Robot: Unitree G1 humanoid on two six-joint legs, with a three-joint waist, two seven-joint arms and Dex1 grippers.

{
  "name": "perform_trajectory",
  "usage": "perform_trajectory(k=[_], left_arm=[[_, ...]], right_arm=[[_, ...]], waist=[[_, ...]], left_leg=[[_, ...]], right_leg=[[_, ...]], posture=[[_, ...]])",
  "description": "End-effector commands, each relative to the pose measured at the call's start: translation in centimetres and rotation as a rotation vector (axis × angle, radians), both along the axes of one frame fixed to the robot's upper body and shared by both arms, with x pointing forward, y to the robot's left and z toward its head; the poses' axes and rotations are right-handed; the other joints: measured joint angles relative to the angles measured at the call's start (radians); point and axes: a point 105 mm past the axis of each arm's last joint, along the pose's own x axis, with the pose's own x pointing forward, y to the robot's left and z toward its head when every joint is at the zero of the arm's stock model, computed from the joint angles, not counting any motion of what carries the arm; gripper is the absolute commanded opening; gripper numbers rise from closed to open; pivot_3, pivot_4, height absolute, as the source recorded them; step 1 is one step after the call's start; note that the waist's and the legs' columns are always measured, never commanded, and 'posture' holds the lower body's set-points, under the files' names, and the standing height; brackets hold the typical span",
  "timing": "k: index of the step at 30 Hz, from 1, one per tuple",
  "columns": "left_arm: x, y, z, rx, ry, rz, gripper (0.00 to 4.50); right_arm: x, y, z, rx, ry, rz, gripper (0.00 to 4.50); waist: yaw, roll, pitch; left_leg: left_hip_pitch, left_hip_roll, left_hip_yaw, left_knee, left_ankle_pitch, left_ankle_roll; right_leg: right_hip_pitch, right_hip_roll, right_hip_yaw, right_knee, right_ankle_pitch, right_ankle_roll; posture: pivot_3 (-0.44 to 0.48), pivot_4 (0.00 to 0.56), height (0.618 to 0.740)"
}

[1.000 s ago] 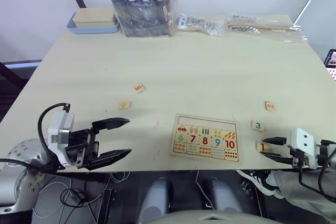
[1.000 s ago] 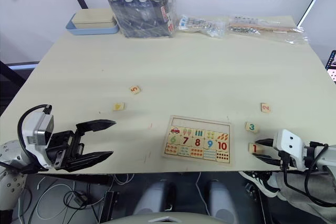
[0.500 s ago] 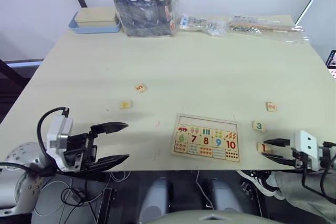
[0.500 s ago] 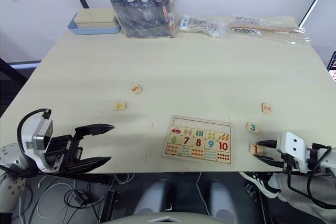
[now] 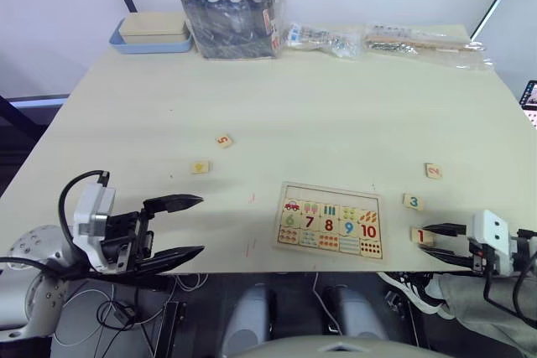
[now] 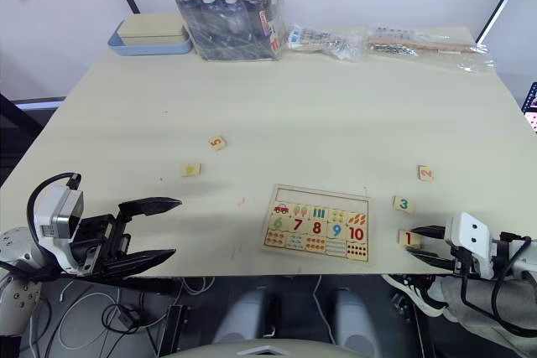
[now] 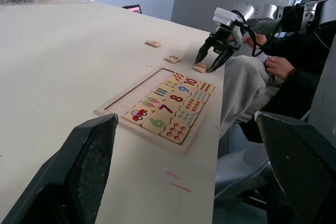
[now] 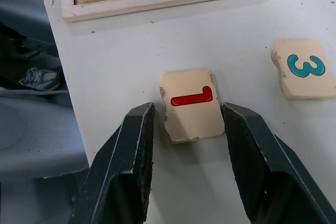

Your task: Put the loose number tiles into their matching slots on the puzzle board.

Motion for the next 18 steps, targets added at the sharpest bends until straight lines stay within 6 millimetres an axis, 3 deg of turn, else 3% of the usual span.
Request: perform_trajectory(k=[1,6,9,15,18], left_arm=[[-0.2,-0.1,0.2,-0.002,-0.020,-0.015,4.50],[-0.2,-0.1,0.1,-0.003,-0.022,-0.011,4.50],[-0.3,-0.1,0.1,-0.003,-0.023,-0.005,4.50],[-0.5,0.2,0.1,-0.005,-0.031,0.024,4.50],[-0.6,0.3,0.1,-0.004,-0.035,0.036,4.50]], right_arm=[[-0.4,-0.6,-1.1,-0.007,0.045,-0.026,0.86],[0.2,-0.2,-0.2,-0.007,0.021,-0.013,0.83],[0.9,0.7,1.8,-0.002,-0.006,0.014,0.83],[1.1,7.1,8.5,-0.005,-0.001,0.176,0.83],[1.4,9.9,10.3,-0.159,0.016,0.192,0.83]], waist=[[-0.001,-0.002,-0.001],[0.000,-0.004,-0.003],[0.000,-0.003,-0.002],[-0.004,0.006,0.001],[-0.003,0.008,0.002]], left_leg=[[0.000,0.000,0.000,0.000,0.000,0.000],[0.001,0.000,0.000,0.000,0.000,0.000],[0.001,0.000,0.000,0.000,0.000,0.000],[0.000,0.001,0.001,-0.001,0.000,0.000],[0.000,0.001,0.000,0.000,0.000,0.000]], right_leg=[[0.000,0.000,0.000,0.000,0.000,0.000],[0.001,0.000,0.000,0.000,0.000,0.000],[0.001,0.000,0.000,0.000,0.000,0.000],[-0.001,0.000,0.001,0.001,0.000,0.000],[-0.002,0.000,0.001,0.001,0.000,0.000]], posture=[[0.000,0.150,0.740],[0.000,0.150,0.740],[0.000,0.150,0.740],[0.000,0.150,0.740],[0.000,0.150,0.740]])
